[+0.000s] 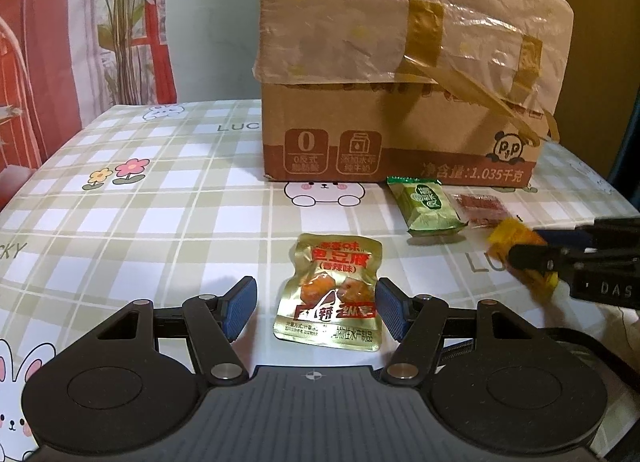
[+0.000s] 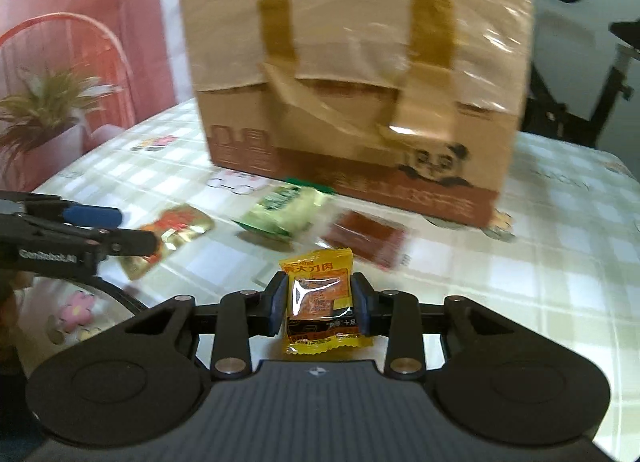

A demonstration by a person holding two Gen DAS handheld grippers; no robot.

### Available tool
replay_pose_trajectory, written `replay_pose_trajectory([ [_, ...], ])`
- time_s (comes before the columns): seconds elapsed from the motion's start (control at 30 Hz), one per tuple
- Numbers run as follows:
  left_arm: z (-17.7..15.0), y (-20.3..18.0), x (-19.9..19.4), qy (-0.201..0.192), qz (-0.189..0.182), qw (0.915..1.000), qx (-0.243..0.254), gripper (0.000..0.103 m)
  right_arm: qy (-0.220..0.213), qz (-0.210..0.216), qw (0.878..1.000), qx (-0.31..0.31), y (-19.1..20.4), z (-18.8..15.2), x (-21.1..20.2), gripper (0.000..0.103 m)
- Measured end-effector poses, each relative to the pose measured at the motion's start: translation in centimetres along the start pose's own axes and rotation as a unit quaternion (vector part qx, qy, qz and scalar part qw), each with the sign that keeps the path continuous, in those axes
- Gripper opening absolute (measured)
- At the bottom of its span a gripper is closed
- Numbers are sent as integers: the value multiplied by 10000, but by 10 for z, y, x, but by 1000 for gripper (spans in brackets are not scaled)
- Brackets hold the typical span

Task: Organize snacks
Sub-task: 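Grasp the orange-yellow packet with the right tool while the left tool grips the gold pouch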

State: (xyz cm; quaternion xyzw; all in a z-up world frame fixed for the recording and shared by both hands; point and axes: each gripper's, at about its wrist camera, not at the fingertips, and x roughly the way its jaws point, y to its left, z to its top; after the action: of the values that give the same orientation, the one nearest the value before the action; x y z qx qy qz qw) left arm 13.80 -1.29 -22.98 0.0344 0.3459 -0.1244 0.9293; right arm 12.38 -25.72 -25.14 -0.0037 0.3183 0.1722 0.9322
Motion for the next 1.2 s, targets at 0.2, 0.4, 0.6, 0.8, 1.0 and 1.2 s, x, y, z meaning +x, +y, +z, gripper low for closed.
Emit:
replay_pose_trajectory([
  [0.2,0,-1,4,68,48,10000,25,68,-86,-89,9999,-28,-1,-1,-1,36],
  [0.4,5,-12,12,100,101,9997,214,70,-96,-62,9999,17,-3,-2,1,36],
  [0.6,13,-11,21,297,215,9993,107,85,-98,-9,9999,95,-5,-2,0,36],
  [0.8,15,-10,23,336,188,9992,72,84,-97,-7,9999,96,-5,-2,-1,36],
  [1.0,14,-10,20,227,22,9997,111,55,-97,-1,9999,98,-5,-2,-1,36],
  [1.2,11,2,13,147,-97,9995,-269,48,-104,16,9999,123,-5,-2,-1,36],
])
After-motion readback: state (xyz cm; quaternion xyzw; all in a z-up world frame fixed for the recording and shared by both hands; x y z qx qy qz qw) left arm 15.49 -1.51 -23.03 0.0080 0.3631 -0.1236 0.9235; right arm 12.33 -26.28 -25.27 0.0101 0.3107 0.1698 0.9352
